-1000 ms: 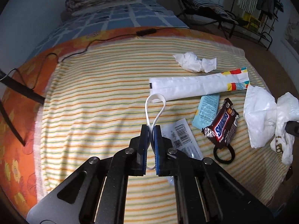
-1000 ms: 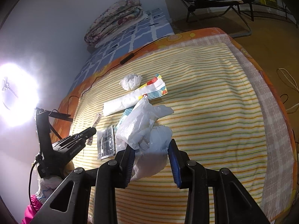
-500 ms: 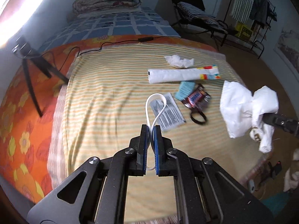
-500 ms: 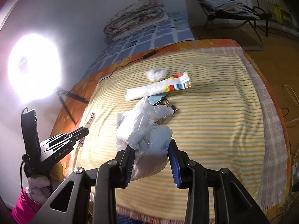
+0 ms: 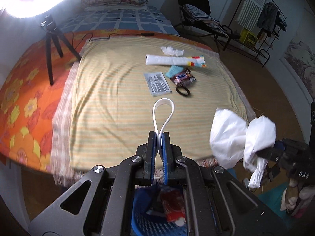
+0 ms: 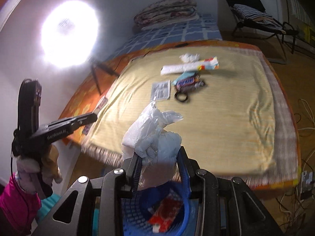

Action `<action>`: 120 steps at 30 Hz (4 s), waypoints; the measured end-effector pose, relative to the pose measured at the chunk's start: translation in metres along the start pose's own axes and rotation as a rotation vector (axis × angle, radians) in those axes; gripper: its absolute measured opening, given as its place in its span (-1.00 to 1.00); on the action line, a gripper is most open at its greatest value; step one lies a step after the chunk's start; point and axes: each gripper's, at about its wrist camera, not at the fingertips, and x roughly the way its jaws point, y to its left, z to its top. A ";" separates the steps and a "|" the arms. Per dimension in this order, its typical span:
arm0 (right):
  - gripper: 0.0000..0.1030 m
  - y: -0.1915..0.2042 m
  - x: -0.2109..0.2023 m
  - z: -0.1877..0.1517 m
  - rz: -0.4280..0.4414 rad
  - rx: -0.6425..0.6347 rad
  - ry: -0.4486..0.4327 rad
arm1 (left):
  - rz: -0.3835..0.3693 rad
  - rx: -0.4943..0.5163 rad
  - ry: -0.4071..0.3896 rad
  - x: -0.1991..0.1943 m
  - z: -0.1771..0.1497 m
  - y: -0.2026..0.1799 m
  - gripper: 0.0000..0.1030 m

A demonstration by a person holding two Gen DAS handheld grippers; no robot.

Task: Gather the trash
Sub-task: 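Carry the white band and plastic bag to the blue basket and release both, then move both tools back up toward the bed, then grasp the white paper wrapper with the left tool while the right tool grasps the Snickers bar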

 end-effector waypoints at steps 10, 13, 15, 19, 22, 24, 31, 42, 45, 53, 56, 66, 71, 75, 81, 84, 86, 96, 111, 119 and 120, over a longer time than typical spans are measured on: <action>-0.31 0.010 0.005 -0.070 -0.005 -0.006 0.092 | -0.004 -0.028 0.086 0.011 -0.075 -0.014 -0.92; -0.31 0.010 0.012 -0.084 -0.012 -0.002 0.119 | -0.004 -0.046 0.118 0.018 -0.094 -0.015 -0.92; -0.31 0.010 0.015 -0.091 -0.018 -0.005 0.131 | 0.000 -0.062 0.140 0.024 -0.108 -0.014 -0.92; -0.31 0.012 0.025 -0.101 -0.033 -0.020 0.157 | 0.024 -0.064 0.173 0.034 -0.129 -0.012 -0.92; -0.31 0.009 0.034 -0.108 -0.037 -0.015 0.181 | 0.053 -0.054 0.198 0.042 -0.142 -0.011 -0.92; -0.31 0.008 0.041 -0.111 -0.039 -0.013 0.198 | 0.072 -0.044 0.208 0.045 -0.147 -0.011 -0.92; -0.24 0.006 0.056 -0.122 -0.052 -0.012 0.242 | 0.126 0.010 0.217 0.051 -0.155 -0.017 -0.92; 0.06 0.000 0.061 -0.121 -0.057 0.017 0.248 | 0.144 0.014 0.219 0.056 -0.155 -0.020 -0.37; 0.06 0.001 0.062 -0.121 -0.056 0.020 0.247 | 0.150 0.011 0.229 0.056 -0.154 -0.018 -0.25; 0.08 -0.001 0.061 -0.120 -0.060 0.029 0.241 | 0.164 -0.001 0.241 0.057 -0.154 -0.013 -0.22; 0.08 -0.004 0.060 -0.118 -0.064 0.041 0.233 | 0.134 -0.012 0.235 0.054 -0.150 -0.012 -0.22; 0.09 -0.018 0.052 -0.105 -0.069 0.099 0.195 | 0.064 -0.014 0.228 0.051 -0.136 -0.020 -0.22; 0.14 -0.022 0.049 -0.090 -0.075 0.094 0.173 | 0.081 -0.024 0.187 0.047 -0.116 -0.018 0.11; 0.37 -0.024 0.046 -0.071 -0.089 0.075 0.136 | 0.102 -0.030 0.147 0.045 -0.095 -0.013 0.13; 0.70 -0.033 0.049 -0.030 -0.085 0.052 0.102 | 0.138 -0.023 0.096 0.047 -0.051 -0.005 0.42; 0.70 -0.040 0.051 -0.009 -0.089 0.062 0.084 | 0.129 -0.029 0.079 0.053 -0.028 -0.001 0.42; 0.70 -0.046 0.051 0.004 -0.097 0.071 0.065 | 0.126 -0.037 0.056 0.054 -0.015 0.002 0.42; 0.71 -0.068 0.063 0.065 -0.109 0.086 0.009 | 0.178 -0.001 0.008 0.071 0.052 0.011 0.52; 0.79 -0.111 0.109 0.125 -0.018 0.285 0.021 | 0.117 0.001 0.117 0.143 0.097 0.007 0.62; 0.77 -0.123 0.156 0.143 0.054 0.443 0.080 | 0.103 0.002 0.137 0.174 0.111 0.003 0.62; 0.76 -0.122 0.160 0.145 0.054 0.450 0.081 | 0.103 0.004 0.140 0.178 0.113 0.002 0.62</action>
